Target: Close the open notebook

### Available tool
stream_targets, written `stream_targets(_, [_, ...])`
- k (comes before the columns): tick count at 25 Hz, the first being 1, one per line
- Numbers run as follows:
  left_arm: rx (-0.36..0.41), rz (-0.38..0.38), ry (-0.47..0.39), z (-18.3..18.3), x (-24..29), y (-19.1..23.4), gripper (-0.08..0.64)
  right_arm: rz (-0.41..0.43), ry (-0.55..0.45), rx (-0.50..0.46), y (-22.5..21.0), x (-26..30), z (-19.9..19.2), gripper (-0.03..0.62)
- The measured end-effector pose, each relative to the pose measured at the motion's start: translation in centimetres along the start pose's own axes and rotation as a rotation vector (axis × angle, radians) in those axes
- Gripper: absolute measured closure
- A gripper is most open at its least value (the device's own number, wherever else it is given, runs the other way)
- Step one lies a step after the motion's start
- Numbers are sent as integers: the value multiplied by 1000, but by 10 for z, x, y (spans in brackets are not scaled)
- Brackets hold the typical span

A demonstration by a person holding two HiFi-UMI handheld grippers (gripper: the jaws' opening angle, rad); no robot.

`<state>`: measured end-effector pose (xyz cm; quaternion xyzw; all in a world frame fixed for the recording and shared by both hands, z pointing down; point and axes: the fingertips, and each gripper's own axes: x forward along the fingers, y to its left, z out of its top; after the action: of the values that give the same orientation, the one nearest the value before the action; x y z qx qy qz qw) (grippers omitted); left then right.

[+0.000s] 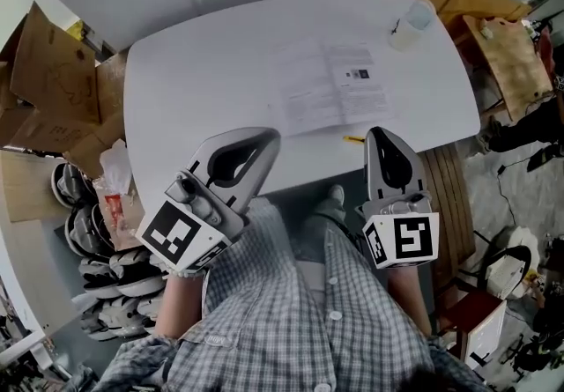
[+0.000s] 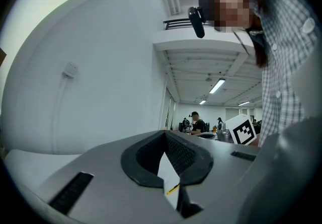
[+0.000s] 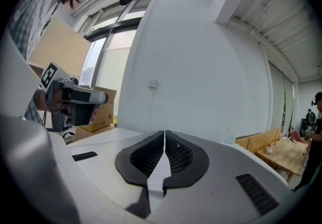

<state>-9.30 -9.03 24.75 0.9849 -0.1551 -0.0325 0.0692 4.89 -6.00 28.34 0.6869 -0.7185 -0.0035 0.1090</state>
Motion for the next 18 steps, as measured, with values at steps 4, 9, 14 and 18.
stream_targets(4, [33,-10,61,-10,23,-8,555,22,13,0,-17,4,-3,568])
stream_targets(9, [-47,15,14,-11,52,-11,555,64,27,-6,-38,11,-7,568])
stream_targets(14, [-154,107,0,-23,68,2,555,116,46,-9,-54,19,-14,568])
stream_targets(18, [-208,167,-5,-33,79,10,555,157,57,-13,-65,25,-19,568])
